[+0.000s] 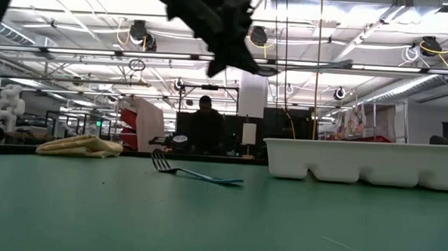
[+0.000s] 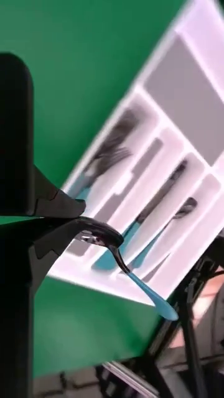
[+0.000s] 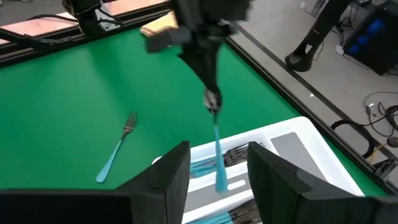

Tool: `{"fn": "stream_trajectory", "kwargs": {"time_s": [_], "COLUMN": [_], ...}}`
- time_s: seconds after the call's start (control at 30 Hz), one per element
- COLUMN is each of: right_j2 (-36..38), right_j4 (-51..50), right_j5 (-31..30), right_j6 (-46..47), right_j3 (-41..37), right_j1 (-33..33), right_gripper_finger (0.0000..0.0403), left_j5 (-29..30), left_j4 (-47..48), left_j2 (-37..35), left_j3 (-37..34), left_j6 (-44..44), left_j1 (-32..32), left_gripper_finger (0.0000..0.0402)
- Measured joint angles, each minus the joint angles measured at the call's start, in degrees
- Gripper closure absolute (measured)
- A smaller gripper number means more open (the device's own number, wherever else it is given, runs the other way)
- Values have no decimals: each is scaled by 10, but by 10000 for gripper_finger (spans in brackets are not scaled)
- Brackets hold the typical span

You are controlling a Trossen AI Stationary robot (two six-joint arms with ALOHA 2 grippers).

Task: Sort silverware
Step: Put the blue spoon into the tray

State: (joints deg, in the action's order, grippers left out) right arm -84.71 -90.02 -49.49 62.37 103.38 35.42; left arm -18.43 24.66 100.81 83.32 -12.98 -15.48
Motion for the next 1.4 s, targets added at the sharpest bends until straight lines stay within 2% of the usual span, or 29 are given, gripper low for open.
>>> {"fn": "stream_trajectory", "kwargs": {"time_s": [0.33, 0.57, 0.73, 0.9, 1.4], "right_j2": [0, 0, 0, 0, 0], "right_j4": [0, 0, 0, 0, 0], "right_j5": [0, -1, -2, -20, -14], "right_j6": [18, 30, 27, 17, 5], "right_j3": [0, 0, 0, 0, 0], "right_j1": [-1, -1, -1, -1, -1], "right_gripper_finger": [255, 255, 255, 255, 255], "left_j5": [-22, -1, 39, 100, 112], "left_j4": [117, 118, 119, 97, 22], "left_j2": [210, 297, 320, 321, 336], "left_j3": [296, 411, 434, 435, 435], "left_j6": [223, 309, 378, 482, 624], "left_j1": [-21, -19, -2, 27, 102], "left_gripper_finger": [402, 402, 402, 401, 401]}}
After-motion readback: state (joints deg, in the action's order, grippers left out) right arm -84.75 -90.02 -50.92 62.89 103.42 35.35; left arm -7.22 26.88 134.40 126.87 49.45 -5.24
